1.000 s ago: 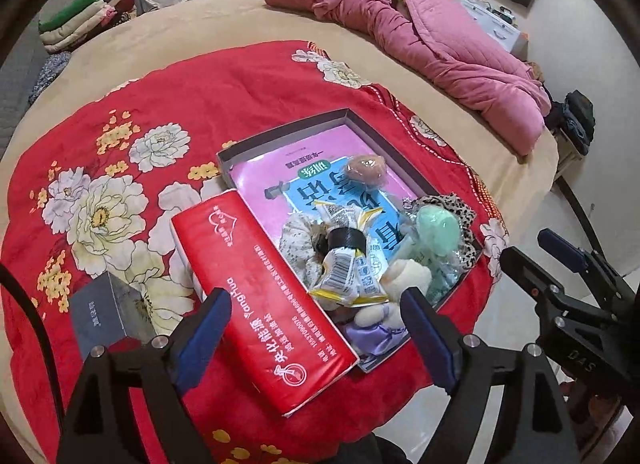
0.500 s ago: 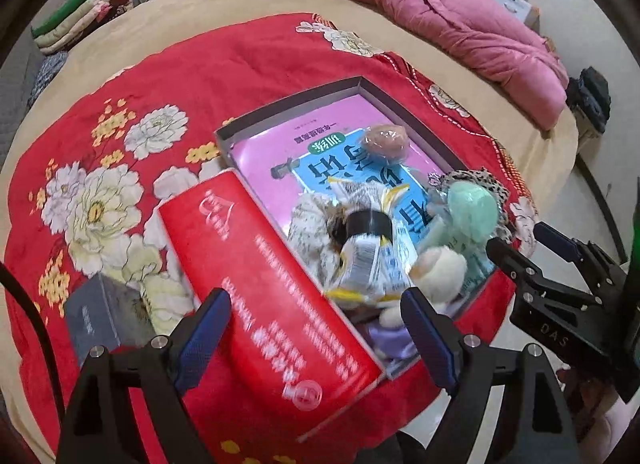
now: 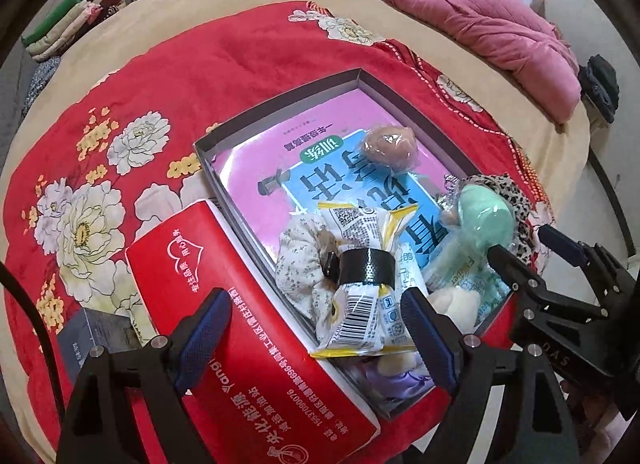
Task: Organize soft objects
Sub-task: 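Raise both open tools away from the tray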
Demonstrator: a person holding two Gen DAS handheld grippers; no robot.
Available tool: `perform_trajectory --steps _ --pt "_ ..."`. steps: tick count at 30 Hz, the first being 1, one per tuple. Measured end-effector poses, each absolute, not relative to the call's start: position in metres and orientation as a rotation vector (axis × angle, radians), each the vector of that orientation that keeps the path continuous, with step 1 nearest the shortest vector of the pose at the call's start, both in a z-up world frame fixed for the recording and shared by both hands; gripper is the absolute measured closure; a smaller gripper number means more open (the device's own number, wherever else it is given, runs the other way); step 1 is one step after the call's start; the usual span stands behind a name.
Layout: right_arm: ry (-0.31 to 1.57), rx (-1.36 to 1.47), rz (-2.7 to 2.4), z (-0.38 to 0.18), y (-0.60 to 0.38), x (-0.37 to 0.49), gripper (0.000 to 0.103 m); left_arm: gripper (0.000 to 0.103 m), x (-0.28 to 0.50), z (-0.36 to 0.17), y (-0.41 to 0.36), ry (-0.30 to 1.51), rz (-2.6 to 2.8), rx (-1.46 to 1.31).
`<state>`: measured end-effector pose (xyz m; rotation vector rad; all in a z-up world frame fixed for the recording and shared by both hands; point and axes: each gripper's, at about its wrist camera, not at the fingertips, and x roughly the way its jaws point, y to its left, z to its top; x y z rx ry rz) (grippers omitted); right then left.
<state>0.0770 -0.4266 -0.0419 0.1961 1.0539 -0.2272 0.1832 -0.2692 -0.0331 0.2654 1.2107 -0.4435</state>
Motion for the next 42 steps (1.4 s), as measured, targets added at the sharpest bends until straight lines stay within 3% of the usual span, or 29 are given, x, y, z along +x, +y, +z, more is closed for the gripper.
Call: perform_trajectory --steps 19,42 --pt "0.814 0.191 -0.236 0.079 -0.376 0.004 0.025 0.016 0.126 0.039 -0.214 1.055 -0.487 0.165" --pt "0.737 0.15 -0.214 0.098 -0.292 -0.068 0.024 0.016 0.044 0.059 -0.135 0.95 -0.446 0.12"
